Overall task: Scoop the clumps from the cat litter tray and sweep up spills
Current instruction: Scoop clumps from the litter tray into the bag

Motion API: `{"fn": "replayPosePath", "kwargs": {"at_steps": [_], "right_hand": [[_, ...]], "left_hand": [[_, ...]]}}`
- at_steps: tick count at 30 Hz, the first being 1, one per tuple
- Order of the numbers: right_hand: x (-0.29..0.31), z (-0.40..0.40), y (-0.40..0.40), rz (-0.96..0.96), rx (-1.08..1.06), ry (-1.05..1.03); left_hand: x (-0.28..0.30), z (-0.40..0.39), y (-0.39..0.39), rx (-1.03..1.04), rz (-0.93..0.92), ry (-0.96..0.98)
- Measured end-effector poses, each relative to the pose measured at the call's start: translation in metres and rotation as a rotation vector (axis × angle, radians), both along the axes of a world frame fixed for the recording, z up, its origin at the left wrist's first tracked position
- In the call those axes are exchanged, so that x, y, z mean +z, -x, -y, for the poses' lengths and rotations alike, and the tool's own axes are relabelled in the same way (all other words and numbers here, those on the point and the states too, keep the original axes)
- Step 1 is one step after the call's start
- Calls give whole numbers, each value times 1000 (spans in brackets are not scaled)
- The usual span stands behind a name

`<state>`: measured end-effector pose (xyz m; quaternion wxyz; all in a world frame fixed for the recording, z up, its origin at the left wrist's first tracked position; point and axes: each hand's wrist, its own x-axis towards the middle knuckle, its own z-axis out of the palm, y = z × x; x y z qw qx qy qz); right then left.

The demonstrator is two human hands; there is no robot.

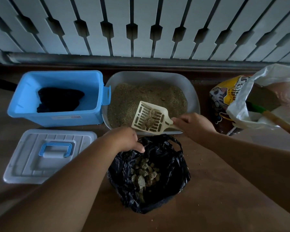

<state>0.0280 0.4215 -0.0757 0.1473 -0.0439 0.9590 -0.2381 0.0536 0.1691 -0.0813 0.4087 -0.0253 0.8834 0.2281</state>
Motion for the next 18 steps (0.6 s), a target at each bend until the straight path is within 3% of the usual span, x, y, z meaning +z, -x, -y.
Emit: {"fn": "replayPosePath", "kwargs": {"at_steps": [5,11,14,18], "right_hand": [[2,-2,-6,-42,55,-51],[17,3,-13,-129,272,-283],[17,8,-21,-246,461,-513],[12,12,-24,-506,743,-551]], "left_hand": [[-15,7,-3,-56,58,192],[-11,18,-6,91,-10,216],[-3,22,-4,134,-33,229],[5,25,-2,116,7,242]]}}
